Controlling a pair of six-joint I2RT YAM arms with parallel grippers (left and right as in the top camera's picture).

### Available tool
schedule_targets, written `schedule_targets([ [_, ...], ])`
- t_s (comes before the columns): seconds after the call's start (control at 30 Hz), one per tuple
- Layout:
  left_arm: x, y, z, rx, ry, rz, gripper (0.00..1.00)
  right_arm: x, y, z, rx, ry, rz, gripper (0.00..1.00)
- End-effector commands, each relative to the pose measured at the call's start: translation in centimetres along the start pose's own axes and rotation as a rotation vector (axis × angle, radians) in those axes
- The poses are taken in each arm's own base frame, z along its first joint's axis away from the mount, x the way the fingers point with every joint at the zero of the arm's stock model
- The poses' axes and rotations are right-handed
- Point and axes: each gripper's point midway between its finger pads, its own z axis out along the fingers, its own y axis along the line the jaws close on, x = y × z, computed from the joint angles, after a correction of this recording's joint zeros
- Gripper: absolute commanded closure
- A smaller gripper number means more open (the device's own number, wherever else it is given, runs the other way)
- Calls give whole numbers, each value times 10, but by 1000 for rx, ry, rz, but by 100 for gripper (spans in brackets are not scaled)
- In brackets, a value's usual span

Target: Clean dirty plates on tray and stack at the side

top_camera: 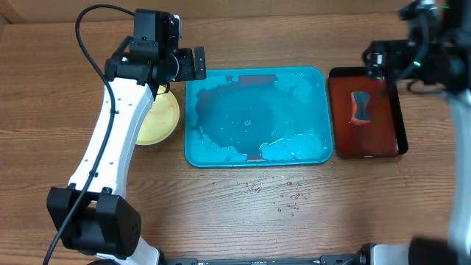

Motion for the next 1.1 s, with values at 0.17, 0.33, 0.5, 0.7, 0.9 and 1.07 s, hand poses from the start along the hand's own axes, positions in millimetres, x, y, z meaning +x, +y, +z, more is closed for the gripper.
schedule_targets([
  [0.17,-7,-1,-8,-9,-27,24,0,31,29,-87,-16,-54,5,0],
  [0.33,-7,-1,-8,-9,-27,24,0,46,35,-106,-16,-49,5,0],
  [0.5,-7,-1,-8,-9,-27,24,0,56,35,-104,-16,-4,16,0],
  [0.7,-7,-1,-8,-9,-27,24,0,58,38,-101,-39,10,21,0],
  [0.9,-7,-1,-8,-9,-27,24,0,26,35,-94,-26,-212,-40,0],
  [1.07,-7,-1,-8,-9,-27,24,0,39,41,-76,-56,-450,-115,0],
])
